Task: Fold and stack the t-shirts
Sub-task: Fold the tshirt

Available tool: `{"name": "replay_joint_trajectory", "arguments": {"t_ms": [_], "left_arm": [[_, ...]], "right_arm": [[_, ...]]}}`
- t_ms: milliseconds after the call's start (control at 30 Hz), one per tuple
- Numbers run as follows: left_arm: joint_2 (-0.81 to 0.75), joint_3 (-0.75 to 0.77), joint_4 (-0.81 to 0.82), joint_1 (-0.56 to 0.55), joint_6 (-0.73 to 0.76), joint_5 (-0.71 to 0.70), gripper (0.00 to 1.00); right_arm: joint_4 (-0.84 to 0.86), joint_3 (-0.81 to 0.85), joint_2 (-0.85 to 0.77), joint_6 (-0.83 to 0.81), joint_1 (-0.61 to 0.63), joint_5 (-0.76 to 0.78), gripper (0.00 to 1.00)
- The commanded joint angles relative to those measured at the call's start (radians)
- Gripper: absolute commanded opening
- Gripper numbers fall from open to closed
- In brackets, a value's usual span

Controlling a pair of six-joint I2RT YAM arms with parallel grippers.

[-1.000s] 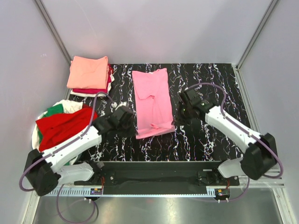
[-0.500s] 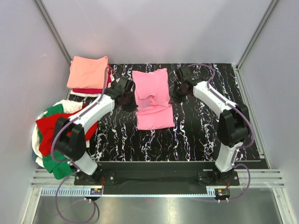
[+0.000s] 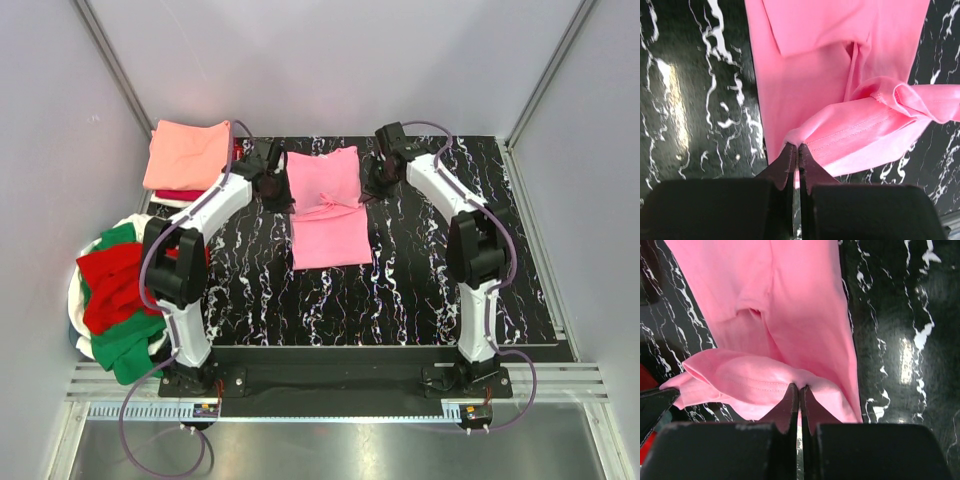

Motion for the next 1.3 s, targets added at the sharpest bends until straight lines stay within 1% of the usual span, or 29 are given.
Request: {"name": "replay_joint_trajectory", "arguments": {"t_ms": [0, 167, 367, 400, 433, 467, 500, 533, 567, 600, 633, 667, 700, 733, 800, 833, 867, 900, 933, 967, 1000, 1033, 1100, 1133, 1167, 1200, 1233, 1267], "left_arm": [[0.034, 0.089, -0.017, 0.023, 0.041, 0.036, 0.00], [0.105, 0.144, -0.031, 0.037, 0.049, 0.053, 0.00], [0.172, 0.186, -0.040, 0.046, 0.046, 0.059, 0.00], [0.191, 0.192, -0.042, 0.049, 0.039, 0.061, 0.02], [0.203, 0.199, -0.051, 0.051, 0.036, 0.066, 0.04], [0.217, 0.224, -0.055, 0.060, 0.032, 0.070, 0.11], [0.247, 0.241, -0.063, 0.066, 0.029, 0.078, 0.21], [0.266, 0.268, -0.083, 0.074, 0.026, 0.084, 0.26], [0.287, 0.323, -0.091, 0.094, 0.017, 0.090, 0.31], [0.334, 0.366, -0.112, 0.107, 0.012, 0.101, 0.42], [0.364, 0.414, -0.132, 0.124, 0.004, 0.122, 0.44], [0.393, 0.528, -0.152, 0.158, -0.017, 0.136, 0.45], [0.442, 0.584, -0.166, 0.173, -0.026, 0.154, 0.45], [0.459, 0.635, -0.189, 0.186, -0.033, 0.179, 0.47], [0.464, 0.748, -0.201, 0.198, -0.028, 0.176, 0.50], [0.452, 0.758, -0.195, 0.198, -0.025, 0.167, 0.52], [0.409, 0.721, -0.163, 0.198, -0.017, 0.170, 0.57], [0.380, 0.677, -0.163, 0.197, -0.013, 0.174, 0.60], [0.351, 0.632, -0.125, 0.193, -0.007, 0.178, 0.63], [0.320, 0.586, -0.108, 0.187, 0.007, 0.176, 0.65], [0.263, 0.531, -0.099, 0.181, 0.015, 0.175, 0.65], [0.234, 0.441, -0.088, 0.177, 0.022, 0.161, 0.65], [0.140, 0.324, -0.071, 0.152, 0.041, 0.152, 0.64], [0.104, 0.193, -0.034, 0.143, 0.042, 0.147, 0.64], [0.067, 0.129, -0.010, 0.125, 0.038, 0.150, 0.64], [-0.003, 0.071, 0.038, 0.115, 0.032, 0.151, 0.65], [-0.037, 0.001, 0.061, 0.106, 0.024, 0.162, 0.65], [-0.092, -0.102, 0.082, 0.086, 0.007, 0.168, 0.65]], "right_arm": [[-0.022, 0.100, 0.044, -0.028, -0.009, -0.026, 0.00], [-0.040, 0.185, 0.120, -0.034, -0.019, -0.041, 0.00], [-0.043, 0.245, 0.194, -0.019, -0.031, -0.065, 0.00], [-0.050, 0.258, 0.208, -0.014, -0.032, -0.069, 0.00], [-0.056, 0.288, 0.223, -0.008, -0.034, -0.082, 0.02], [-0.069, 0.308, 0.260, -0.007, -0.039, -0.090, 0.09], [-0.079, 0.333, 0.280, -0.002, -0.048, -0.099, 0.27], [-0.086, 0.395, 0.320, 0.004, -0.054, -0.111, 0.37], [-0.099, 0.437, 0.344, 0.010, -0.061, -0.121, 0.50], [-0.108, 0.486, 0.370, 0.019, -0.083, -0.144, 0.63], [-0.119, 0.602, 0.430, 0.039, -0.092, -0.154, 0.68], [-0.144, 0.670, 0.462, 0.048, -0.106, -0.167, 0.70], [-0.158, 0.739, 0.491, 0.056, -0.127, -0.200, 0.72], [-0.174, 0.855, 0.531, 0.080, -0.140, -0.207, 0.74], [-0.172, 0.893, 0.523, 0.087, -0.157, -0.243, 0.74], [-0.150, 0.824, 0.454, 0.064, -0.160, -0.242, 0.74], [-0.083, 0.669, 0.403, 0.041, -0.160, -0.239, 0.74], [-0.038, 0.667, 0.347, 0.041, -0.160, -0.239, 0.74], [0.008, 0.481, 0.229, 0.021, -0.160, -0.236, 0.74], [0.074, 0.391, 0.175, 0.012, -0.160, -0.230, 0.74], [0.094, 0.311, 0.124, 0.003, -0.160, -0.221, 0.75], [0.114, 0.153, 0.034, -0.017, -0.160, -0.210, 0.74], [0.168, 0.007, -0.042, -0.037, -0.160, -0.216, 0.74], [0.185, -0.123, -0.101, -0.054, -0.157, -0.226, 0.73], [0.222, -0.186, -0.125, -0.057, -0.158, -0.242, 0.73], [0.236, -0.243, -0.146, -0.063, -0.157, -0.274, 0.73], [0.246, -0.340, -0.174, -0.083, -0.157, -0.292, 0.72], [0.251, -0.380, -0.186, -0.093, -0.157, -0.302, 0.72]]}}
